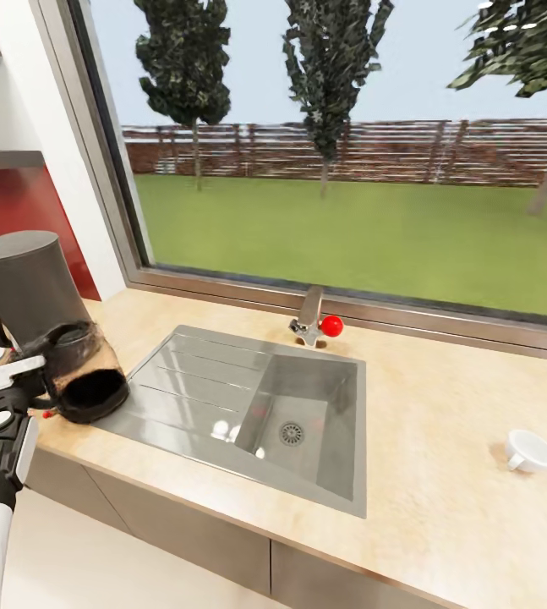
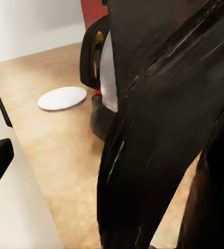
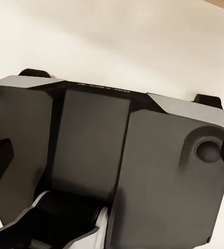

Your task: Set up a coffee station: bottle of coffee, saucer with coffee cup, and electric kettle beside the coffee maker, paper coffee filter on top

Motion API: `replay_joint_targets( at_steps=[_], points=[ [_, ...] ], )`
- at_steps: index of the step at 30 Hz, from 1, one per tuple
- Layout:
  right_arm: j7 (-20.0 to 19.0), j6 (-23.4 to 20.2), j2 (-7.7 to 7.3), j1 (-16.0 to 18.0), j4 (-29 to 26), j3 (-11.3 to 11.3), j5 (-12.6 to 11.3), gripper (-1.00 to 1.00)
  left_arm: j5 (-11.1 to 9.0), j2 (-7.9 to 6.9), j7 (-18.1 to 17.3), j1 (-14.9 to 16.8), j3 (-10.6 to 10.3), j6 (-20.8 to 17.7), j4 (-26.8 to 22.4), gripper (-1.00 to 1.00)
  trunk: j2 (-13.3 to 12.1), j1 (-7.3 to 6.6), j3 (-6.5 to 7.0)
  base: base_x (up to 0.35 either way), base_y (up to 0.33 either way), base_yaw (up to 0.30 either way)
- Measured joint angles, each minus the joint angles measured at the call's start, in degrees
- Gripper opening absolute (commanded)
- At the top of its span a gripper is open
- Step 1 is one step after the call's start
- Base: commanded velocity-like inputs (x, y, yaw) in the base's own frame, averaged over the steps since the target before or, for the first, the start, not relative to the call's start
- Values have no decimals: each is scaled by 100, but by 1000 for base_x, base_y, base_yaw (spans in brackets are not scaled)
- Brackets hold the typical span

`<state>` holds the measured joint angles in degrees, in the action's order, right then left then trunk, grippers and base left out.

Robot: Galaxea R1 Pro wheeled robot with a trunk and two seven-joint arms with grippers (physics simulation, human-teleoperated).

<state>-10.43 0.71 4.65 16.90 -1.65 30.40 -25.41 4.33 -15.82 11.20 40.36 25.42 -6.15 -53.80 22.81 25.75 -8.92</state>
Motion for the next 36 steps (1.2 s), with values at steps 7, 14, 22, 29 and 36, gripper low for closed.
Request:
replay_joint_targets(
  at_steps=[7, 14, 22, 29, 36],
  points=[
    [0, 0, -2, 0, 6, 0, 0, 100, -3, 0, 0, 1, 6, 2, 0, 100, 0, 0, 0, 0, 0, 0],
    [-3, 0, -41, 0, 2, 0, 0, 100, -6, 0, 0, -5, 8, 2, 0, 100, 0, 0, 0, 0, 0, 0],
    [-1, 0, -44, 0, 4, 0, 0, 100, -13, 0, 2, -9, 8, 2, 5, 100, 0, 0, 0, 0, 0, 0],
    [-1, 0, -45, 0, 7, 0, 0, 100, -29, 4, 8, -72, 8, 30, 9, 100, 0, 0, 0, 0, 0, 0],
    [0, 0, -45, 0, 8, 0, 1, 100, -34, 8, 8, -84, 8, 53, 94, 100, 0, 0, 0, 0, 0, 0]
  ],
)
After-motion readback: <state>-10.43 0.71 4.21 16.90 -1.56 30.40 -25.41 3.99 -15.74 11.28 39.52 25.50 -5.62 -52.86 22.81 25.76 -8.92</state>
